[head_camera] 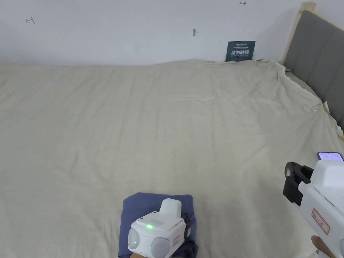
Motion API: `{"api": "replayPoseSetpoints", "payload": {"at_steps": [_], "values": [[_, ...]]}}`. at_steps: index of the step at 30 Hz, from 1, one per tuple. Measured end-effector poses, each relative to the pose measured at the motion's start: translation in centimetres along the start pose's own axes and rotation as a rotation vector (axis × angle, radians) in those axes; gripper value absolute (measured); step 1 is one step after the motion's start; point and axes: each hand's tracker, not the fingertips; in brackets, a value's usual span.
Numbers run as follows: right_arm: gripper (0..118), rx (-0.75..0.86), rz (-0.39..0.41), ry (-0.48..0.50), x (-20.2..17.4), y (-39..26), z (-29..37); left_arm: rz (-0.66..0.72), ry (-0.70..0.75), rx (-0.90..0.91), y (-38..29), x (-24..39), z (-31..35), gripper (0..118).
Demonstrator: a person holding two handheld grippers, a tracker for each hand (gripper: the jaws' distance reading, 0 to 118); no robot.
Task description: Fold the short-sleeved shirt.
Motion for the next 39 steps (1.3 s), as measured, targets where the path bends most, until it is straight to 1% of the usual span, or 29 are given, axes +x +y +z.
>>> {"api": "replayPoseSetpoints", "payload": {"at_steps": [4,10,15,18,23,29,33,36,39], "values": [[0,-0.001,-0.001,-0.004,0.3,0.0,0.0,-0.015,-0.014,-0.007,0.0,1.0,-0.5,0],[0,0.002,0.0,-0.004,0.1,0.1,0.1,-0.017,-0.012,0.004,0.0,0.8,-0.1,0],[0,0.022,0.003,0.007,-0.5,0.8,0.6,0.0,-0.022,0.139,2.1,0.6,3.6,0],[0,0.043,0.008,0.017,-1.0,1.4,0.9,-0.033,-0.015,0.244,4.3,0.3,6.9,0],[0,0.095,0.016,0.04,-2.5,2.6,1.4,-0.096,0.065,0.409,7.6,-1.1,12.6,0],[0,0.159,0.032,0.064,-4.9,3.7,2.0,-0.093,0.187,0.556,9.8,-4.3,18.0,0],[0,0.208,0.045,0.066,-6.5,4.4,2.4,-0.107,0.293,0.63,9.9,-6.4,20.8,0],[0,0.231,0.065,0.061,-7.5,4.7,2.6,-0.072,0.35,0.686,9.4,-7.9,22.4,0],[0,0.248,0.065,0.069,-8.4,4.8,2.7,-0.063,0.419,0.718,8.5,-9.2,23.4,0]]}}
